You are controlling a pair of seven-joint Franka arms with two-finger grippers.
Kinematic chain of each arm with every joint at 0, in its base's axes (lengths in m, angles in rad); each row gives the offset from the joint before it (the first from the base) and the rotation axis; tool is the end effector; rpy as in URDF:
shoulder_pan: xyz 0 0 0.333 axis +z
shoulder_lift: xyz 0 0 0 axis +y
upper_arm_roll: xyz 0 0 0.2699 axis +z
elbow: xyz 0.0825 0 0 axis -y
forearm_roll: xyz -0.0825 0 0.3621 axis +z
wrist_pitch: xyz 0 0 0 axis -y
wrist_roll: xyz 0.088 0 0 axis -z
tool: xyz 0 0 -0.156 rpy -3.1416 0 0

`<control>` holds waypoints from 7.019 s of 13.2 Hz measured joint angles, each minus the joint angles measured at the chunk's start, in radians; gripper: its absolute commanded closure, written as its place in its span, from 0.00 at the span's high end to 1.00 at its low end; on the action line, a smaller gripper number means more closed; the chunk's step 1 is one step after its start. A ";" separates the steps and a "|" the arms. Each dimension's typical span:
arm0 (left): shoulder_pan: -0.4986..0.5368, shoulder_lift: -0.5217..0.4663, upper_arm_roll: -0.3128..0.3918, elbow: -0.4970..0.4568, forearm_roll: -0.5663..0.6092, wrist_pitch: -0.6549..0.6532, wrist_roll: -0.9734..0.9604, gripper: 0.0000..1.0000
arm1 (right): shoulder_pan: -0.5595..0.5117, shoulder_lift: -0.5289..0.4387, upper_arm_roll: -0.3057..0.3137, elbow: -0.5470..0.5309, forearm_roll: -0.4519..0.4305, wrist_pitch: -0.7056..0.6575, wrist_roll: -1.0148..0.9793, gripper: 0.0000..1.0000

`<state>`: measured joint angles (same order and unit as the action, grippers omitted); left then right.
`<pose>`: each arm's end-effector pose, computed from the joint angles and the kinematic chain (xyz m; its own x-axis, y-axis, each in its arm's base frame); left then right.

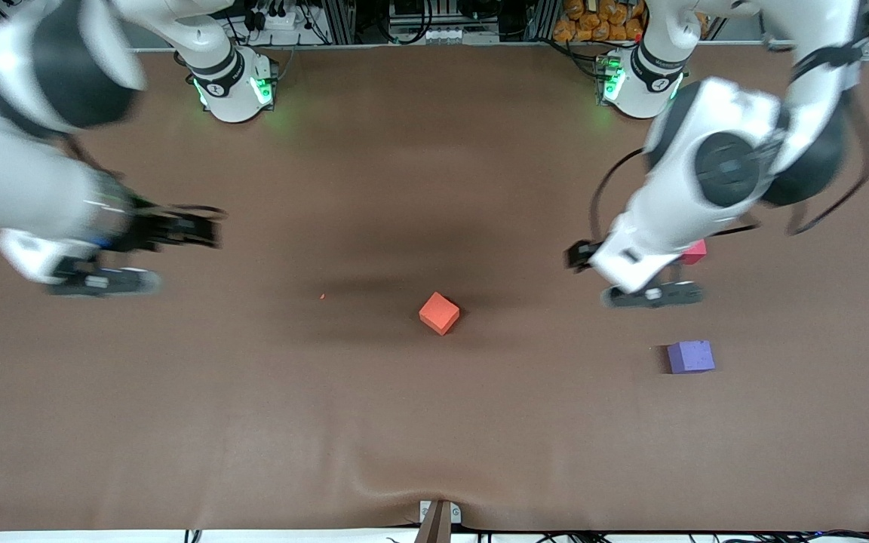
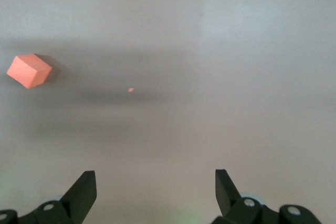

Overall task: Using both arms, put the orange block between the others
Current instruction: 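Lower the left gripper onto the orange cube and grasp it, then carry the orange cube with the left gripper toward the pink cube, then lower the orange cube between the pink and purple cubes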

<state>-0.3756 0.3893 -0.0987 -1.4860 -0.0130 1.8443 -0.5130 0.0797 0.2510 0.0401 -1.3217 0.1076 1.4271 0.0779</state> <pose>0.5641 -0.2849 0.3640 0.9976 0.0484 -0.0501 0.0499 -0.9983 0.0290 0.5677 0.0841 0.4899 0.9867 0.0566 -0.1526 0.0406 -0.9936 -0.1057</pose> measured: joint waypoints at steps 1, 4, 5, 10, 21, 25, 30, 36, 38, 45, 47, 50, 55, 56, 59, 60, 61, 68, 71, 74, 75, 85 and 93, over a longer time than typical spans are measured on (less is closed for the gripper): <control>-0.030 0.039 0.000 0.013 0.000 0.061 -0.034 1.00 | -0.061 -0.021 -0.001 -0.005 -0.002 -0.007 -0.071 1.00; -0.113 0.166 0.004 0.043 0.000 0.283 -0.110 1.00 | -0.163 -0.050 -0.001 -0.012 -0.070 -0.037 -0.186 1.00; -0.138 0.209 0.006 0.047 0.000 0.368 -0.132 1.00 | -0.165 -0.056 0.000 -0.013 -0.103 -0.043 -0.193 1.00; -0.332 0.351 0.115 0.074 0.008 0.563 -0.519 1.00 | -0.160 -0.072 0.015 -0.016 -0.143 -0.066 -0.195 1.00; -0.430 0.418 0.170 0.078 0.011 0.564 -1.199 1.00 | -0.160 -0.072 0.016 -0.033 -0.180 -0.073 -0.212 1.00; -0.432 0.447 0.171 0.078 0.011 0.571 -1.216 1.00 | -0.148 -0.072 0.026 -0.033 -0.180 -0.074 -0.213 1.00; -0.432 0.483 0.172 0.079 0.030 0.659 -1.216 1.00 | -0.136 -0.072 0.028 -0.034 -0.180 -0.078 -0.213 1.00; -0.433 0.498 0.172 0.083 0.069 0.676 -1.216 0.61 | -0.125 -0.072 0.028 -0.034 -0.180 -0.079 -0.213 1.00; -0.433 0.498 0.172 0.083 0.075 0.677 -1.216 0.28 | -0.123 -0.072 0.028 -0.034 -0.179 -0.079 -0.213 1.00; -0.412 0.468 0.184 0.114 0.075 0.625 -1.208 0.00 | -0.110 -0.069 0.027 -0.037 -0.178 -0.079 -0.213 1.00; -0.374 0.430 0.185 0.119 0.075 0.547 -1.123 0.00 | -0.110 -0.069 0.027 -0.037 -0.178 -0.079 -0.213 1.00; -0.304 0.370 0.182 0.120 0.054 0.434 -0.950 0.00 | -0.110 -0.069 0.027 -0.037 -0.178 -0.079 -0.213 1.00; -0.208 0.272 0.183 0.103 -0.018 0.232 -0.674 0.00 | -0.108 -0.069 0.028 -0.037 -0.178 -0.079 -0.213 1.00; -0.188 0.250 0.183 0.076 -0.019 0.224 -0.629 0.00 | -0.108 -0.069 0.028 -0.038 -0.178 -0.079 -0.213 1.00; -0.116 0.161 0.182 -0.049 -0.020 0.220 -0.460 0.00 | -0.107 -0.069 0.028 -0.038 -0.178 -0.079 -0.213 1.00; -0.088 0.126 0.182 -0.099 -0.020 0.219 -0.393 0.00 | -0.107 -0.069 0.028 -0.038 -0.178 -0.079 -0.213 1.00; -0.058 0.089 0.183 -0.151 -0.021 0.217 -0.321 0.00 | -0.107 -0.069 0.028 -0.038 -0.178 -0.079 -0.213 1.00; 0.113 -0.051 0.182 -0.410 -0.021 0.279 0.113 0.00 | -0.107 -0.065 0.028 -0.039 -0.178 -0.079 -0.213 1.00; 0.174 -0.077 0.182 -0.500 -0.021 0.378 0.271 0.00 | -0.107 -0.065 0.028 -0.039 -0.178 -0.079 -0.213 1.00; 0.251 -0.074 0.182 -0.575 -0.021 0.487 0.452 0.00 | -0.107 -0.065 0.028 -0.039 -0.178 -0.079 -0.213 1.00; 0.278 -0.071 0.182 -0.593 -0.021 0.512 0.504 0.00 | -0.106 -0.065 0.028 -0.039 -0.178 -0.079 -0.213 1.00; 0.309 0.010 0.171 -0.607 -0.149 0.600 0.698 0.00 | -0.103 -0.065 0.028 -0.039 -0.178 -0.078 -0.213 1.00; 0.341 0.034 0.170 -0.603 -0.232 0.631 0.781 0.00 | -0.101 -0.061 0.029 -0.039 -0.178 -0.078 -0.213 1.00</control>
<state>-0.0350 0.4231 0.0718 -2.0888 -0.2454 2.4753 0.2675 -0.0217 0.1895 0.0687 -1.3607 -0.0704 1.3490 -0.1348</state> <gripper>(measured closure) 0.467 0.000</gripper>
